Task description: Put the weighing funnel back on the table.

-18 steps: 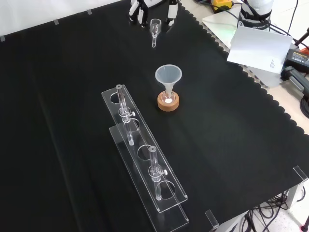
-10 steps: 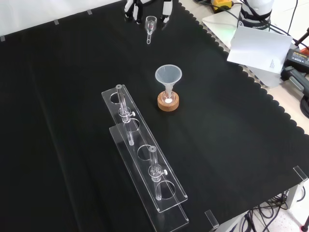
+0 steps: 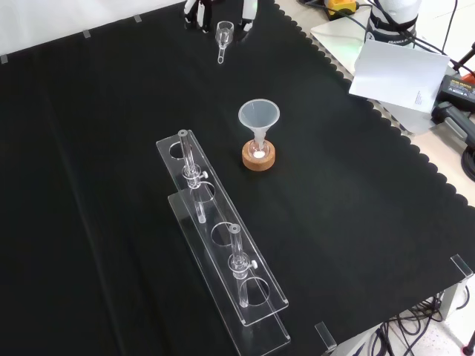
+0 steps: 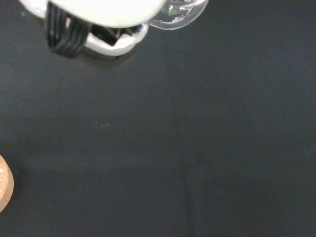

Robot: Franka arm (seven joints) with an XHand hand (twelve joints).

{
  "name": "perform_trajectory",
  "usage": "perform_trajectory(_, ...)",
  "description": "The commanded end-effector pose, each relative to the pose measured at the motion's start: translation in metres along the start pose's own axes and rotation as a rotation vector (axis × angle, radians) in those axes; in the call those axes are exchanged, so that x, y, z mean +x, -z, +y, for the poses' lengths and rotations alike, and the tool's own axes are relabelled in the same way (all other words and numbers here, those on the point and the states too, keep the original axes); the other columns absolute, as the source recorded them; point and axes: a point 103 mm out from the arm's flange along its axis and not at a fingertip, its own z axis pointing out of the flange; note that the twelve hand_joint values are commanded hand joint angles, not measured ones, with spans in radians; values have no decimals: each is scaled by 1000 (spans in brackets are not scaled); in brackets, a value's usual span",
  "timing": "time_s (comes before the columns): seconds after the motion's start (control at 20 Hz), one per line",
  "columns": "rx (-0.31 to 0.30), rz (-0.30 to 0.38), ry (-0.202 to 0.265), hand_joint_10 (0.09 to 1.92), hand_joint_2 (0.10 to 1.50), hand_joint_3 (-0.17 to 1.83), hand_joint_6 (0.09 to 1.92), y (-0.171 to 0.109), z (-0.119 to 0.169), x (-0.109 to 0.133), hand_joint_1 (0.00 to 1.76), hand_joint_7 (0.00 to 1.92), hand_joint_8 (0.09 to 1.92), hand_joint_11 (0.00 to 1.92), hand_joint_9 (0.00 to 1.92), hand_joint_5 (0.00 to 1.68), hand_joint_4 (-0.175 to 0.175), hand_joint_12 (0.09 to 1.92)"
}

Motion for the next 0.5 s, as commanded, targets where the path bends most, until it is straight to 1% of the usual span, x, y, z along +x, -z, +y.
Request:
perform_trajectory(0.05, -2, 8, 7, 251, 631, 696, 663, 3, 18, 1, 1133, 557, 658, 845, 962, 1287, 175, 994)
perform_trajectory(0.15, 11, 6, 6, 252, 632, 696, 664, 2, 27, 2, 1133, 557, 658, 845, 962, 1287, 175, 994)
perform_trajectory(0.25, 23, 10, 7, 252, 632, 696, 664, -1, 42, 4, 1133, 557, 658, 845, 962, 1286, 175, 995)
perform_trajectory(0.5, 43, 31, 11, 252, 632, 696, 666, -17, 74, -2, 1133, 557, 658, 844, 961, 1286, 175, 996)
